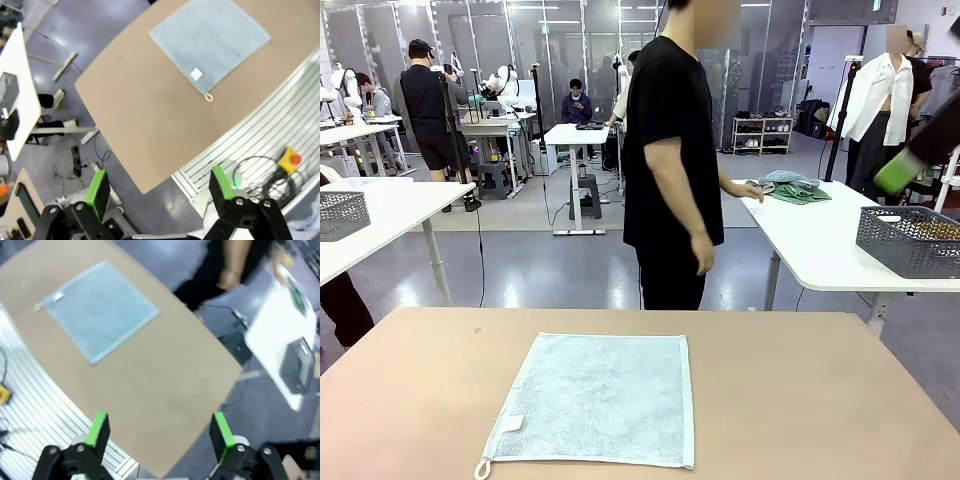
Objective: Fold the towels and place them in the basket.
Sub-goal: When a person lays out a Towel with hook on the table, fold it in half twice.
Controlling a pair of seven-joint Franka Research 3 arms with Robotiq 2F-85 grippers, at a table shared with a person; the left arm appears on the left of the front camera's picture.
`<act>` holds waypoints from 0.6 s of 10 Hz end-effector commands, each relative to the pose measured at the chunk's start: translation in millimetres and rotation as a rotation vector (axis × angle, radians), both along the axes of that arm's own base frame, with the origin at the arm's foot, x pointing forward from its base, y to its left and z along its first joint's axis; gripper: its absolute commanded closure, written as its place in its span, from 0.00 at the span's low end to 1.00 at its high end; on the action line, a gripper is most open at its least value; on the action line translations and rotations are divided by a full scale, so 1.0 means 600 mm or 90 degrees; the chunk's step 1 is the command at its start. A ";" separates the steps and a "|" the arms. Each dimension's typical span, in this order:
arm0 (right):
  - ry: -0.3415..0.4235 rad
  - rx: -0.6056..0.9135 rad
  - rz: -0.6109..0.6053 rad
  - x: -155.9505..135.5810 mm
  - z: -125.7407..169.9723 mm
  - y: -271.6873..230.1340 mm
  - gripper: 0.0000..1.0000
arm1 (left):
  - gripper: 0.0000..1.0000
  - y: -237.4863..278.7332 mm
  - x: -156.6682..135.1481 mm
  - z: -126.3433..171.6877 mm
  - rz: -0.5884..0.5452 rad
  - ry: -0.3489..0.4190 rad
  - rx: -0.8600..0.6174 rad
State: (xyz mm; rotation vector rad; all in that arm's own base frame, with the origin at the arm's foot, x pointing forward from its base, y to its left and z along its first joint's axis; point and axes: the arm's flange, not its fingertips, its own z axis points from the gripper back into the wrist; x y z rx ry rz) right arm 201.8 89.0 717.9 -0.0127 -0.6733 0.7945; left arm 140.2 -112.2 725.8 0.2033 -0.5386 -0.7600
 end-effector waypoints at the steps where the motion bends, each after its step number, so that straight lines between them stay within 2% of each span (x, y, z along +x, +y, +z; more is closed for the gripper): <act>1: 0.014 -0.004 0.144 -0.019 -0.064 0.017 0.00 | 0.00 -0.001 -0.003 -0.058 -0.074 0.002 0.038; 3: 0.068 -0.034 0.243 -0.026 -0.146 0.066 0.00 | 0.00 -0.030 0.019 -0.136 -0.147 0.061 0.038; 6: 0.127 -0.076 0.268 -0.024 -0.214 0.099 0.00 | 0.00 -0.062 0.030 -0.224 -0.208 0.116 0.050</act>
